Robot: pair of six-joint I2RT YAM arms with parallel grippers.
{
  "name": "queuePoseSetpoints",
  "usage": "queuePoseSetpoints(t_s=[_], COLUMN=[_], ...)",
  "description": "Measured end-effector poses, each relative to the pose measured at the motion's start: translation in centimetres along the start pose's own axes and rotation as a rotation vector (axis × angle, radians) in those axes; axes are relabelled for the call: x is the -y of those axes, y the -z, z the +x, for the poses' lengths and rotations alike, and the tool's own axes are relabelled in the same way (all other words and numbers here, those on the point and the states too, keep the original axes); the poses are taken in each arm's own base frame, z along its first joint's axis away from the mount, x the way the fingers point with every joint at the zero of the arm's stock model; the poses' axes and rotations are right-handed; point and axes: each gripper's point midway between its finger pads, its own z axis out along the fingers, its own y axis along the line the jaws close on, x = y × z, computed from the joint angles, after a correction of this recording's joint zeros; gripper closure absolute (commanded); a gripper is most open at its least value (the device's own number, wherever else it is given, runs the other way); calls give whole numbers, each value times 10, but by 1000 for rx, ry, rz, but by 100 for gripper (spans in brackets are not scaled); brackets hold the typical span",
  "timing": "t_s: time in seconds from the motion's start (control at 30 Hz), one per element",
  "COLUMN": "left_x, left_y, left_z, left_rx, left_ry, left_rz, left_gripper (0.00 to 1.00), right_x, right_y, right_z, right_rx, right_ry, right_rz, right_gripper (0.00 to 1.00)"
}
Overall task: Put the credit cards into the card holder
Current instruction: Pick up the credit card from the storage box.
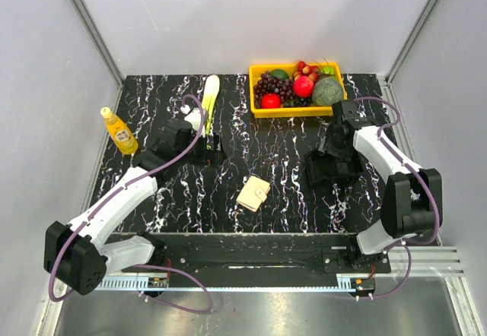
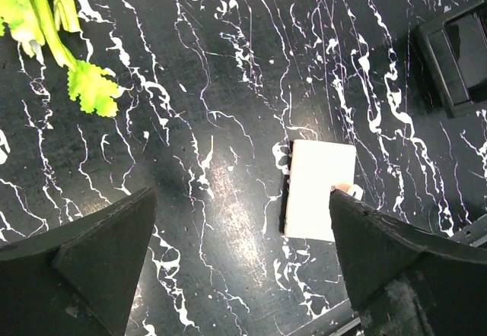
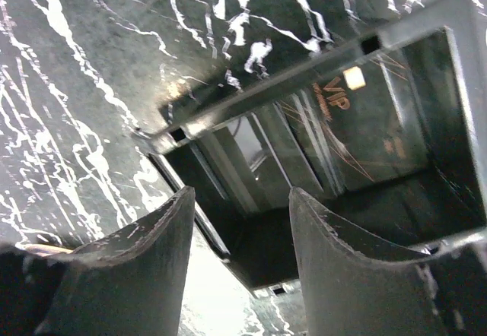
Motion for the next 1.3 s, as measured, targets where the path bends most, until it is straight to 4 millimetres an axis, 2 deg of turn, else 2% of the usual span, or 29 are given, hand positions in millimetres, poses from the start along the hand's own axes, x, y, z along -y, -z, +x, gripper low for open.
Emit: queuePoseSetpoints(t_s=[0.17, 0.3, 0.4, 0.5, 0.6, 0.7, 0.77, 0.87, 0.97, 1.03, 1.1, 1.3], left_x=[7, 15, 21, 23, 24, 24, 24, 24, 26, 27, 28, 28], left_y=[0, -1, -5, -9, -13, -16, -18, -19, -19, -19, -19, -20], left_z=[5, 12, 13, 14, 17, 18, 19, 20, 20, 20, 20, 27], left_rx=[-21, -43, -51, -55, -69, -76, -80, -85, -86, -87, -85, -99], left_ry=[-19, -15, -17, -12, -5, -2, -1, 2, 3, 3, 2, 4], left_rz=[51, 102, 131, 143, 145, 147, 147, 149, 157, 162, 169, 182], left_gripper=[1, 1, 1, 1, 1, 1, 1, 1, 1, 1, 1, 1], right_x=[-16, -12, -6, -14, -24, -25, -21, -13, -8, -5, -3, 12], right_y=[-20, -35, -38, -37, -34, -33, -29, -12, 6, 16, 24, 20], right_z=[-1, 7, 7, 6, 9, 18, 29, 46, 50, 50, 51, 60], right_rx=[-16, -44, -44, -47, -65, -86, -97, -110, -88, -67, -54, -77], right_ry=[12, 15, 28, 58, 86, 99, 101, 102, 105, 110, 114, 101], right_rz=[-80, -82, -79, -135, -200, -228, -233, -252, -263, -264, -269, -200], right_gripper=[39, 37, 37, 40, 41, 41, 42, 41, 40, 45, 46, 41])
